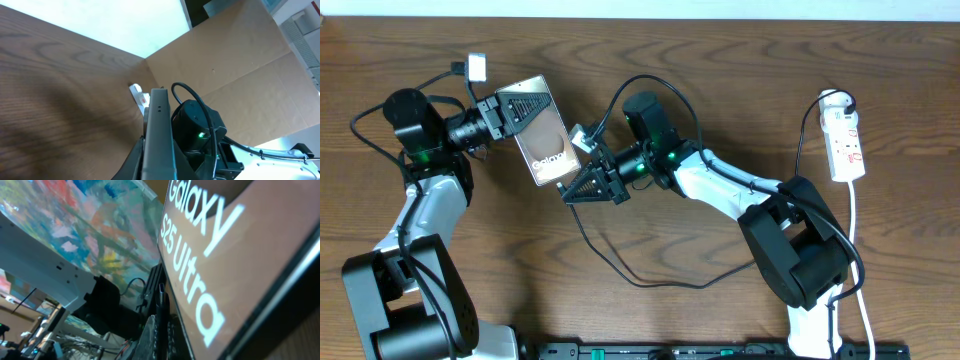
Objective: Plug charger to phone and switch on socket
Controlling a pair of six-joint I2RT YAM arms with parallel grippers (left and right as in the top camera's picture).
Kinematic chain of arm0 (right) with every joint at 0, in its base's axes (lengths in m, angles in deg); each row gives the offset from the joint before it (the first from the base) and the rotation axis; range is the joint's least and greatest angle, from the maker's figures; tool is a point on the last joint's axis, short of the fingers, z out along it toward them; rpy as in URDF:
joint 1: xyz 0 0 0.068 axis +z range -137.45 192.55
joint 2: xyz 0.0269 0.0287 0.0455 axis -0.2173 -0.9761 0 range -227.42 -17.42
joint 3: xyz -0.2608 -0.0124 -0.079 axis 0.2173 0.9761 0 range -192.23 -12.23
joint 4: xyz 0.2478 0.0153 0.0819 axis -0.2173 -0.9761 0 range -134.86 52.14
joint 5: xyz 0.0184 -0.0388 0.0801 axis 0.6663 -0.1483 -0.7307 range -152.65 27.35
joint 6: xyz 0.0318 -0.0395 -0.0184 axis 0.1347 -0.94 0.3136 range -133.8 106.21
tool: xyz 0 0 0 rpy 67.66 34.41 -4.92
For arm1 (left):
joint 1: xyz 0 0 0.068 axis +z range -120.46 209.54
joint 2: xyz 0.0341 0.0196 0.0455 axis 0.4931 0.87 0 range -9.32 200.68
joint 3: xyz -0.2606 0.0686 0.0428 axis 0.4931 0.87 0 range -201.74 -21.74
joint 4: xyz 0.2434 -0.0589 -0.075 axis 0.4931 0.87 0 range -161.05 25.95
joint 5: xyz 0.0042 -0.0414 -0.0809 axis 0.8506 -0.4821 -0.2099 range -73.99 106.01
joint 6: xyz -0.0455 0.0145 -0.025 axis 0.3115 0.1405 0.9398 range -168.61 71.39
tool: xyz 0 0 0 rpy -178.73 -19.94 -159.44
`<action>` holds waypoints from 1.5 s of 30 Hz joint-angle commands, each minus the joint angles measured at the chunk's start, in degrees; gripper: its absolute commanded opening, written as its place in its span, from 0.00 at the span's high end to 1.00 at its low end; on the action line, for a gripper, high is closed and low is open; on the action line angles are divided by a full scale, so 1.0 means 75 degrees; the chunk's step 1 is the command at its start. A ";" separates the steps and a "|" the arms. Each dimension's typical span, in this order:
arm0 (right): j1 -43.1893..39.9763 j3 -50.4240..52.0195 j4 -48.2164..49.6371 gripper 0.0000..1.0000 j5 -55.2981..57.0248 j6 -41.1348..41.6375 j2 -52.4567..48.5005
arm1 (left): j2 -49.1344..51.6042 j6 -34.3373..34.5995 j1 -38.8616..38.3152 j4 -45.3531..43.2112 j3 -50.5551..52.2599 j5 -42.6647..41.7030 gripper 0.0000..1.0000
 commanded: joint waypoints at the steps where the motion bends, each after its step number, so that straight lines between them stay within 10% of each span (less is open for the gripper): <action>1: -0.0076 -0.0003 0.0085 0.99 0.0160 0.0111 -0.0041 | -0.0029 0.0067 -0.0017 -0.0038 0.0041 -0.0020 0.93; 45: -0.0114 -0.0003 0.0181 0.99 0.0093 0.0114 -0.0041 | -0.0029 -0.0026 -0.0017 -0.0044 0.0041 -0.0361 0.93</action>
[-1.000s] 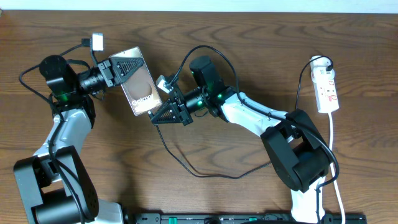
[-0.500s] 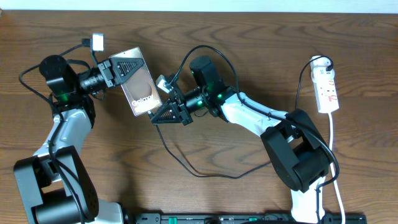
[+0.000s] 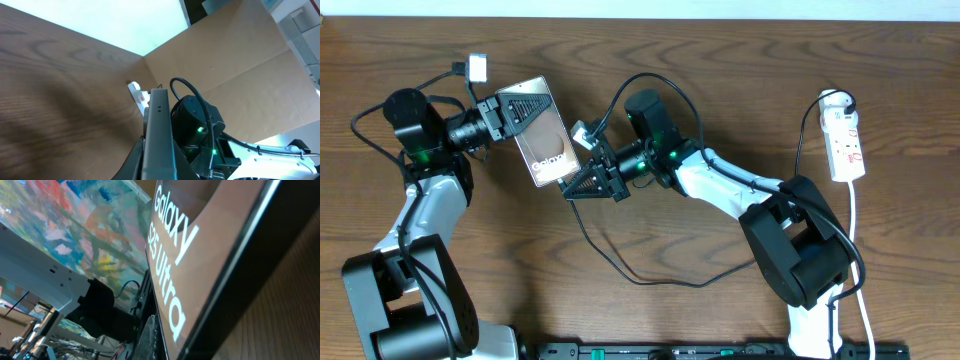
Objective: Plug charger to phone and switch on socket
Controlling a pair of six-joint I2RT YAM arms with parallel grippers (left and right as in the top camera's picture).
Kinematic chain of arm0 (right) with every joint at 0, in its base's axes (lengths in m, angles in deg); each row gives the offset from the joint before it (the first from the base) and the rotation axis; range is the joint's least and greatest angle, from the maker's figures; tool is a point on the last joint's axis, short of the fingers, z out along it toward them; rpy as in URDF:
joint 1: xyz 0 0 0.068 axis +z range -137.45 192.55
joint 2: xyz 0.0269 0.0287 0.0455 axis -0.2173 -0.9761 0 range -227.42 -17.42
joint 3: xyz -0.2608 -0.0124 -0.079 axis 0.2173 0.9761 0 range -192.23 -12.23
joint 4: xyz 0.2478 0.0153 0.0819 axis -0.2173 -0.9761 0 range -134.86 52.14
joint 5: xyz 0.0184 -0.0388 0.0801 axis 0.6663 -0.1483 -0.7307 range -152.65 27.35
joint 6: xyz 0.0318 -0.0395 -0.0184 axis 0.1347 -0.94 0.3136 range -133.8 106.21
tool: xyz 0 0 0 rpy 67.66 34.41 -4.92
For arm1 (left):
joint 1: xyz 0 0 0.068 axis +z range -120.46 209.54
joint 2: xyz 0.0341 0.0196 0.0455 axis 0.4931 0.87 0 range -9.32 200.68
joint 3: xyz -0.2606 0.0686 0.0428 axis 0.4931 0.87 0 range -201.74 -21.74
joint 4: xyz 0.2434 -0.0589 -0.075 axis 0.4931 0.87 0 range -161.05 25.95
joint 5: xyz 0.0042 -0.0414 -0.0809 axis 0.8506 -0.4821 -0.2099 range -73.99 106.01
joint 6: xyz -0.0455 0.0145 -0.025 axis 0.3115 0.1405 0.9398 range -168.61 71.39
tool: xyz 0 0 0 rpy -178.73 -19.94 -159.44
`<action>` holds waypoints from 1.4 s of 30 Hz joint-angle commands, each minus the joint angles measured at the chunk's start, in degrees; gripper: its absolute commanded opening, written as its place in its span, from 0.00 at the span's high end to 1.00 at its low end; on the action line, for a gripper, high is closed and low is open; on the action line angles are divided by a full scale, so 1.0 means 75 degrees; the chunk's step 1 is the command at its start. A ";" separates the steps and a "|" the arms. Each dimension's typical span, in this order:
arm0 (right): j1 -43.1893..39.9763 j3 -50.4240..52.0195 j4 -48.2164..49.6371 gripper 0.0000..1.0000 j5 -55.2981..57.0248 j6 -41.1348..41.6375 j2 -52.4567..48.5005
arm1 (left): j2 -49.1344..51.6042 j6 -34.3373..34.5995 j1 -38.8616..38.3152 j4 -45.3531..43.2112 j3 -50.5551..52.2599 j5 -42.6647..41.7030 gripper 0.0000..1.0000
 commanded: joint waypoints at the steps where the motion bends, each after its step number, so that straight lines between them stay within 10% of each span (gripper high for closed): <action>1: -0.0047 -0.0003 0.0064 0.99 -0.0108 0.0058 -0.0041 | -0.0029 -0.0020 -0.0017 -0.0041 0.0041 -0.0245 0.93; 42: -0.0055 -0.0003 0.0117 0.99 -0.0102 0.0224 -0.0041 | -0.0029 -0.0041 -0.0017 -0.0041 0.0038 -0.0093 0.93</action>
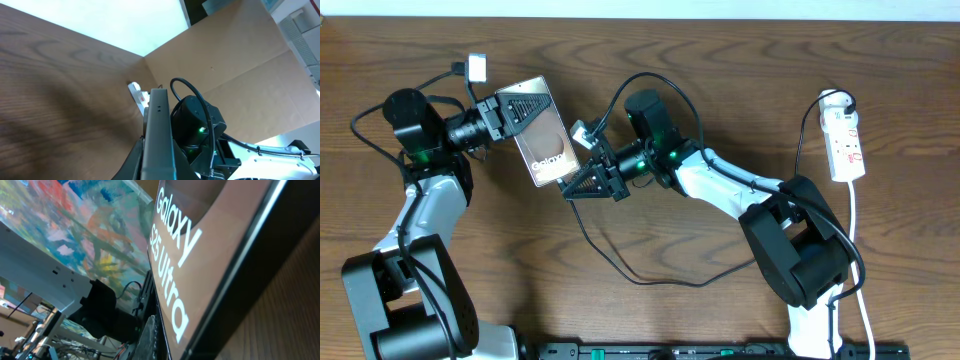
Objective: Plug charger to phone and switch on socket
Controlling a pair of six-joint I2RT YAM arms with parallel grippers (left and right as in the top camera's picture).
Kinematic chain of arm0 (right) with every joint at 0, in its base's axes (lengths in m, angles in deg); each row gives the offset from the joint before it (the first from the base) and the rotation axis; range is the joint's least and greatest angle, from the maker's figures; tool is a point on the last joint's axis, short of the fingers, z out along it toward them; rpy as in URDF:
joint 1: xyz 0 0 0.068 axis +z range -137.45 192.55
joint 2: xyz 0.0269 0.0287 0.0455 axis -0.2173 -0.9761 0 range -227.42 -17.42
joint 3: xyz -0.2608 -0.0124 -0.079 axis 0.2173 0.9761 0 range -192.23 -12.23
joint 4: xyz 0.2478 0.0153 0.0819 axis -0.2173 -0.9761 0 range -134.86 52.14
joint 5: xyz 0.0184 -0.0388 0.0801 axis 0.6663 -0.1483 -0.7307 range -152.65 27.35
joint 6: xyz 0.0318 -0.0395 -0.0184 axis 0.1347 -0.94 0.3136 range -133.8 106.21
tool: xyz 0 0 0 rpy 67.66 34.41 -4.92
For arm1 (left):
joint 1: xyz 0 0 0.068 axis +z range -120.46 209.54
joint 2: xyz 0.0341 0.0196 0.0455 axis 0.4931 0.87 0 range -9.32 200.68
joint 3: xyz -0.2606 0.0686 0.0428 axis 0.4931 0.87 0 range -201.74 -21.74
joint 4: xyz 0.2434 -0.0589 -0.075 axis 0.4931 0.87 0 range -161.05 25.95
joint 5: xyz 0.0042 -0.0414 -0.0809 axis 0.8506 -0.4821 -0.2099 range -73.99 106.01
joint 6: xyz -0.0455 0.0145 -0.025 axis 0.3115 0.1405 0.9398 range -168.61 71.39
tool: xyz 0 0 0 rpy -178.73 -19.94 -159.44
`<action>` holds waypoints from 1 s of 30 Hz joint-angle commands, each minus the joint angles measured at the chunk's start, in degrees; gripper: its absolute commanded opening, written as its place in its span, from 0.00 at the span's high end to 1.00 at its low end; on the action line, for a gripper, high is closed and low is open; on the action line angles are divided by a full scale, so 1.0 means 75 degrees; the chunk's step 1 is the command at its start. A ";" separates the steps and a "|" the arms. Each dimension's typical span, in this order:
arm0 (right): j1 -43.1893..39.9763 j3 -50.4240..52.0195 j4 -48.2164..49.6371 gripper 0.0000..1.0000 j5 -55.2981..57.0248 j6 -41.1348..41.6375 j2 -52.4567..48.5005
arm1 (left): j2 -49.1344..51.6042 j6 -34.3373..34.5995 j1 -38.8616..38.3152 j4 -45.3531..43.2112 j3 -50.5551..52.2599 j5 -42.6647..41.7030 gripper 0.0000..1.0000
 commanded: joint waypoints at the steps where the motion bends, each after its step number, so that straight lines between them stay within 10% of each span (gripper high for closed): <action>1: -0.0058 -0.0003 -0.0009 0.99 -0.0052 0.0052 -0.0041 | -0.0029 -0.0041 -0.0017 -0.0041 0.0038 -0.0102 0.93; 30: -0.0079 0.0000 0.0702 0.99 0.0554 0.1271 -0.0041 | -0.0029 -0.0323 -0.0017 -0.0044 0.0038 0.0038 0.93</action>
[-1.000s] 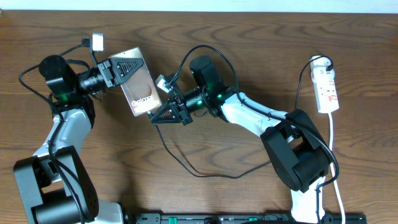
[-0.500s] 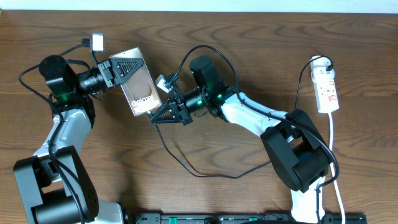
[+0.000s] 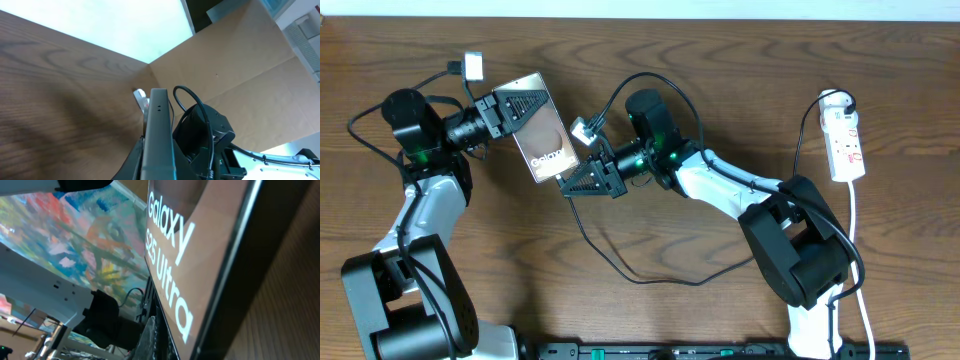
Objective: Plug charger to phone and switch on socket
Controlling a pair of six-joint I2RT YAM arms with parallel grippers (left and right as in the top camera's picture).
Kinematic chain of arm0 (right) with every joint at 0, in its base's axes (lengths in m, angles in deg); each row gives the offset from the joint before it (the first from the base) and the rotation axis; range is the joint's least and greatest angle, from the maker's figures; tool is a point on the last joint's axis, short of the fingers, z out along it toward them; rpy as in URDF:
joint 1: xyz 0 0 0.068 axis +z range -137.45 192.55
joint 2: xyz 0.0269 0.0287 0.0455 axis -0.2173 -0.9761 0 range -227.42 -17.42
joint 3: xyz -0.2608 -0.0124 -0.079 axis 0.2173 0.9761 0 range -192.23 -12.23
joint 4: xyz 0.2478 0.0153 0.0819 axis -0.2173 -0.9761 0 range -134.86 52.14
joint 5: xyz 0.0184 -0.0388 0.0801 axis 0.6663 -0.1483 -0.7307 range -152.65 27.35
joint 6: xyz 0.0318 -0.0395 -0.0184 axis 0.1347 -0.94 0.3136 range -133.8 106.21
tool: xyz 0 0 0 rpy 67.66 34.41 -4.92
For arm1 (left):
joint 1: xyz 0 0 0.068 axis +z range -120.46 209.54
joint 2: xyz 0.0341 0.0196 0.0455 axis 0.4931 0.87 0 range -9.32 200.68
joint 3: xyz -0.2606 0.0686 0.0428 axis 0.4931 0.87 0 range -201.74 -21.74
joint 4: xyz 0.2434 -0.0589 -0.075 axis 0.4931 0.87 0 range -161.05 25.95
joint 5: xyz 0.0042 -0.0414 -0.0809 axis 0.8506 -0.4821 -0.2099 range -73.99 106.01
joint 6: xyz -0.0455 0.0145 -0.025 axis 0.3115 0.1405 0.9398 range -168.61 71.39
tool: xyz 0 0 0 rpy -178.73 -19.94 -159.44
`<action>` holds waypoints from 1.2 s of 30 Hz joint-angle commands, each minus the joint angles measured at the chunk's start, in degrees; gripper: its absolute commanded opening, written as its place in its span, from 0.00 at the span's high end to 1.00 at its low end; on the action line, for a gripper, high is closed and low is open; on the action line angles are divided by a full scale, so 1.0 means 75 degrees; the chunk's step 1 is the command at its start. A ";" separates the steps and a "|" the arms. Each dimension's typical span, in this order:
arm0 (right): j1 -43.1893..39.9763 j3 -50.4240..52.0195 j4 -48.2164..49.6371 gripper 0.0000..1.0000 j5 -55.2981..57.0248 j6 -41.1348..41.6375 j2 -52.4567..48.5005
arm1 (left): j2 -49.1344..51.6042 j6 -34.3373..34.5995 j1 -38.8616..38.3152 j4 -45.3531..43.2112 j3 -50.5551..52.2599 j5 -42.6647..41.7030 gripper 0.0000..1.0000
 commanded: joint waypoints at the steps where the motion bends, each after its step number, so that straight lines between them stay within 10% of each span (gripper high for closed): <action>1: -0.0096 -0.0076 0.0143 0.99 0.0338 0.0175 -0.0041 | -0.0029 -0.0242 -0.0041 -0.0035 0.0038 -0.0289 0.93; 36: -0.0440 -0.0073 0.0239 0.99 0.0819 0.0653 -0.0041 | -0.0029 -0.0032 -0.0041 -0.0029 0.0038 0.0527 0.93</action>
